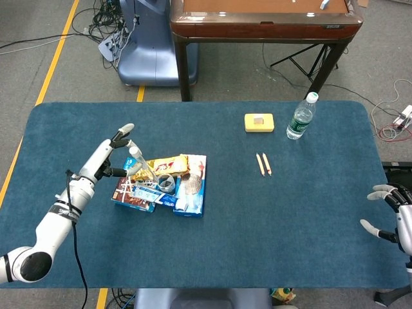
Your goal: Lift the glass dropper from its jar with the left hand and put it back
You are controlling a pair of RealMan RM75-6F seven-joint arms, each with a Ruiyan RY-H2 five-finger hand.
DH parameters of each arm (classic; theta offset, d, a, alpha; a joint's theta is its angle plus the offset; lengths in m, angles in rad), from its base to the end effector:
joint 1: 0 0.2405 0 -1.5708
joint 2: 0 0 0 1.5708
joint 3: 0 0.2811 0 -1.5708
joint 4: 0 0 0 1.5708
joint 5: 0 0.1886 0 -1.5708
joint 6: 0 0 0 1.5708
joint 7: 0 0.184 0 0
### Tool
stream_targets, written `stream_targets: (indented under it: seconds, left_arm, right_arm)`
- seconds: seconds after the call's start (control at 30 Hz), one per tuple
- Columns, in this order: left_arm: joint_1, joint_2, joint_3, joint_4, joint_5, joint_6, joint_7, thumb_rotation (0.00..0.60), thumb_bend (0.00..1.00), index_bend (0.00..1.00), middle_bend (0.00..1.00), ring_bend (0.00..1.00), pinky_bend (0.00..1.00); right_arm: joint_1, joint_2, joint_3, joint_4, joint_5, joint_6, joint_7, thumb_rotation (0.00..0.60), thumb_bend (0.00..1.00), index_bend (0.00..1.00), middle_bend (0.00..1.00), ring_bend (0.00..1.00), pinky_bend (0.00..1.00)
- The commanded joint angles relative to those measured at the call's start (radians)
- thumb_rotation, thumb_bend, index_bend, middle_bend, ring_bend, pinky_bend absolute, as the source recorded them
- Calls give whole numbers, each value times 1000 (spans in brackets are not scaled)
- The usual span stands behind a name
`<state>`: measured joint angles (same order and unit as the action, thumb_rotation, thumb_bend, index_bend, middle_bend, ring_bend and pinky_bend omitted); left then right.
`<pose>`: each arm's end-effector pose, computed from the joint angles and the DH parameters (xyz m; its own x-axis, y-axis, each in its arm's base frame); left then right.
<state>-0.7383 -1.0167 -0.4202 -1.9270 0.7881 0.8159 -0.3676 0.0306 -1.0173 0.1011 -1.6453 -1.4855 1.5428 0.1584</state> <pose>-0.1165 0.4041 0.1557 -0.3789 0.3760 0.8456 0.9077 -0.0272 0.4188 -0.3258 -0.2120 0.2401 0.3088 0.0936 0.9465 -0.9511 0.0357 0.3068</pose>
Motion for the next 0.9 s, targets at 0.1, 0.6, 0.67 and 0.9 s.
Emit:
stream_targets:
  seconds: [0.1, 0.6, 0.67, 0.9]
  left_arm:
    - [-25, -19, 3, 10, -23, -4, 26, 600, 300, 634, 10, 0, 92]
    - [-61, -72, 19, 61, -72, -13, 61, 600, 300, 627, 10, 0, 92]
    - [-61, -78, 23, 68, -72, -14, 63, 600, 300, 627, 10, 0, 92]
    - [-53, -97, 35, 92, -63, -26, 54, 600, 300, 627, 10, 0, 92]
  right_arm:
    - [1, 2, 1, 3, 4, -4, 5, 600, 69, 435, 324, 206, 290]
    - [-2, 8, 7, 2, 9, 3, 17, 600, 69, 435, 324, 206, 289]
    - [-3, 9, 7, 2, 9, 4, 17, 600, 69, 436, 324, 206, 289]
    - [-4, 11, 9, 0, 10, 7, 19, 600, 69, 435, 324, 206, 290]
